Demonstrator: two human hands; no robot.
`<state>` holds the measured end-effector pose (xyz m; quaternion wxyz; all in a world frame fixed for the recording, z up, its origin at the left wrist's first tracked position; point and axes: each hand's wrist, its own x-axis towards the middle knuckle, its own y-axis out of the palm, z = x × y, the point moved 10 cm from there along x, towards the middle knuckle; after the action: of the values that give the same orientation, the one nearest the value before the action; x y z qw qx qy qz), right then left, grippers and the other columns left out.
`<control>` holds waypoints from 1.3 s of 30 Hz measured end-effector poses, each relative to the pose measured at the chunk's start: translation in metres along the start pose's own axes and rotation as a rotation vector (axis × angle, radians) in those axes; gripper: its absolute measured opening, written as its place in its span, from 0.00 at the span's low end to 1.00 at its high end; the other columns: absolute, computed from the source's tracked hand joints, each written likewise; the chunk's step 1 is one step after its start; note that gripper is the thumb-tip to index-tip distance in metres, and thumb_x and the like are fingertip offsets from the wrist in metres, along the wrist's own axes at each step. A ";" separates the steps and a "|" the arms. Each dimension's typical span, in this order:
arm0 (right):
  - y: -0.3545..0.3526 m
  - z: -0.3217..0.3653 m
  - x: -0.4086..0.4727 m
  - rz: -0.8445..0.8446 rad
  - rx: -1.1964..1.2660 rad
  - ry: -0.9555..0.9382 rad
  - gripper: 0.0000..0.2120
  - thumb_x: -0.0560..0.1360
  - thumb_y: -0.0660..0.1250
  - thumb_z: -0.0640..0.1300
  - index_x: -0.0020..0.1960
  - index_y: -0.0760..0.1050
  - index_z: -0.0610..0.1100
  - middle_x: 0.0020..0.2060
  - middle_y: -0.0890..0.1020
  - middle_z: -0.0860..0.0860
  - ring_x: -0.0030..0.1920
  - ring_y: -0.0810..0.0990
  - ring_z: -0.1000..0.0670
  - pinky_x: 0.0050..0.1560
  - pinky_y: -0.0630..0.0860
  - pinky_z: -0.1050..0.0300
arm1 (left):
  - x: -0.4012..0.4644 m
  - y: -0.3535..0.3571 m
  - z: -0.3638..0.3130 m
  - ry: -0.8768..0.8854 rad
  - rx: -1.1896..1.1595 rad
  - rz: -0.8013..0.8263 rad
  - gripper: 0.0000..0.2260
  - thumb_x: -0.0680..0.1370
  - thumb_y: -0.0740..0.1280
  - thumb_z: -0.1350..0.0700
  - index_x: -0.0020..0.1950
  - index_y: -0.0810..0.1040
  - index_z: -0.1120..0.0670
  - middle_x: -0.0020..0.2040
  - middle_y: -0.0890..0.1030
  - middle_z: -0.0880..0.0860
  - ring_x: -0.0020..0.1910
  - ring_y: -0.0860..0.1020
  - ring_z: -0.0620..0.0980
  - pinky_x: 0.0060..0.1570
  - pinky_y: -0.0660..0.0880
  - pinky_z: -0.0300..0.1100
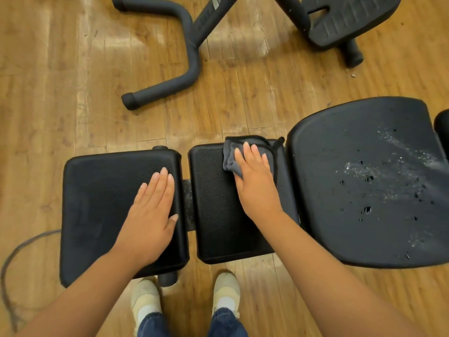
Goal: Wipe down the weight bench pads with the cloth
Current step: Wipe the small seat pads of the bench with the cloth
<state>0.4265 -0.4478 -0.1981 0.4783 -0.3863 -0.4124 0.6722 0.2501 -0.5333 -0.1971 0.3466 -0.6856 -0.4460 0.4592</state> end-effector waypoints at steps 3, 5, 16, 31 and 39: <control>-0.001 0.000 0.010 -0.014 0.020 0.018 0.23 0.81 0.52 0.43 0.75 0.55 0.42 0.75 0.53 0.44 0.76 0.47 0.46 0.74 0.40 0.50 | 0.000 -0.001 -0.001 -0.006 0.008 0.001 0.33 0.80 0.57 0.53 0.74 0.36 0.53 0.75 0.33 0.50 0.73 0.31 0.45 0.70 0.31 0.40; -0.001 0.002 0.008 -0.024 0.019 0.031 0.23 0.81 0.53 0.44 0.75 0.55 0.42 0.75 0.54 0.44 0.75 0.47 0.46 0.75 0.41 0.49 | 0.001 -0.001 -0.001 -0.007 0.009 0.005 0.33 0.80 0.57 0.54 0.75 0.37 0.54 0.75 0.34 0.50 0.73 0.33 0.45 0.70 0.32 0.41; 0.026 0.000 -0.114 0.095 -0.035 0.049 0.31 0.69 0.72 0.44 0.69 0.67 0.42 0.69 0.69 0.44 0.71 0.63 0.44 0.72 0.51 0.46 | 0.001 -0.001 -0.001 -0.006 0.016 0.022 0.33 0.79 0.58 0.53 0.74 0.37 0.53 0.75 0.36 0.50 0.74 0.35 0.46 0.72 0.37 0.44; 0.018 -0.021 -0.125 0.080 0.023 0.022 0.27 0.73 0.56 0.45 0.72 0.63 0.45 0.72 0.65 0.47 0.73 0.56 0.50 0.71 0.49 0.51 | 0.002 0.006 0.003 0.028 0.134 -0.045 0.30 0.77 0.48 0.48 0.76 0.48 0.59 0.77 0.49 0.57 0.76 0.42 0.48 0.73 0.40 0.43; -0.010 -0.040 -0.014 -0.012 -0.032 0.088 0.24 0.80 0.54 0.42 0.75 0.55 0.44 0.76 0.53 0.45 0.75 0.47 0.47 0.74 0.40 0.50 | 0.001 0.004 0.003 0.004 0.103 -0.094 0.30 0.76 0.46 0.47 0.76 0.46 0.57 0.77 0.46 0.54 0.76 0.41 0.47 0.72 0.38 0.41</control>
<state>0.4702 -0.4522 -0.2018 0.4939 -0.4208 -0.4040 0.6448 0.2486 -0.5339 -0.2016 0.4033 -0.6463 -0.4527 0.4634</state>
